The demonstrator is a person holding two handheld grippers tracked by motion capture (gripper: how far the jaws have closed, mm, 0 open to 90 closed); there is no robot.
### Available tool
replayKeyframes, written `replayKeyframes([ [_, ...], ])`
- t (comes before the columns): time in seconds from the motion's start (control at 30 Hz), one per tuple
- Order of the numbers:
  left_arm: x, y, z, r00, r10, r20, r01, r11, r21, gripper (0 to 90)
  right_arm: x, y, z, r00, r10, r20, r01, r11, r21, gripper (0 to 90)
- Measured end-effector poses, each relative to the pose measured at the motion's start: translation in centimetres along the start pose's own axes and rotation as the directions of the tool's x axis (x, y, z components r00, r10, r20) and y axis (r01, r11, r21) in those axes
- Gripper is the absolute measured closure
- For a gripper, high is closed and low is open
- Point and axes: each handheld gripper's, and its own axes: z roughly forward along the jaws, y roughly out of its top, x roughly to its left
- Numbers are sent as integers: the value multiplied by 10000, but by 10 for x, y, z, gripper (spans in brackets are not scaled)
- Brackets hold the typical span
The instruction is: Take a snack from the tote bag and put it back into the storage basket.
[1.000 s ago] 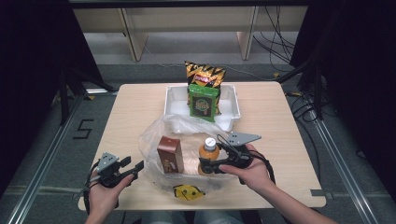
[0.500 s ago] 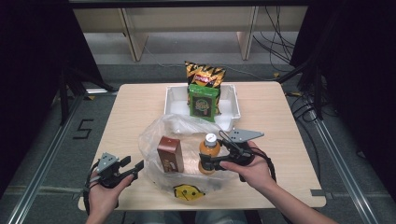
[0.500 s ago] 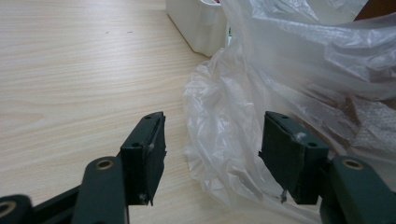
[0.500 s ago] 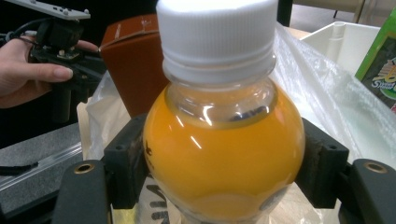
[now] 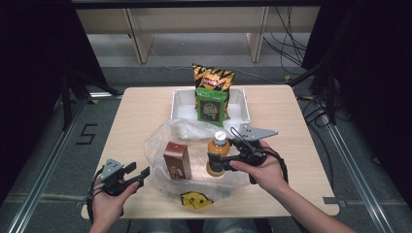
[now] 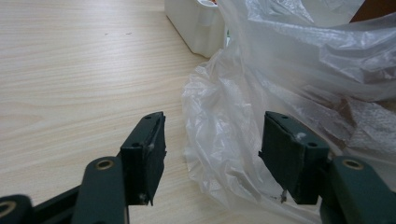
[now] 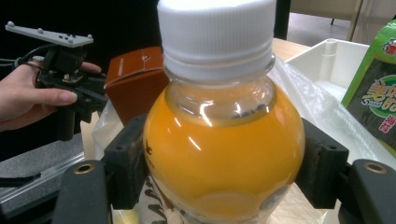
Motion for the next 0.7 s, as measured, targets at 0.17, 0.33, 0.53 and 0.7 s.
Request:
replayKeyframes([
  [0.17,0,0,0,10000,-5,11,5,10000,-1,394,1,4,-2,9998,180,-34,-179,9997,156,309],
  [0.33,-1,0,0,10000,-9,25,9,10000,9,394,-2,9,-1,10000,-31,-67,31,10000,-71,309],
  [0.53,-1,0,1,10000,-9,31,9,10000,1,394,-2,14,-2,10000,69,-27,-70,9998,-206,309],
  [0.7,0,0,1,10000,-23,19,23,10000,18,394,-4,19,-1,10000,-80,-25,79,9996,-257,309],
])
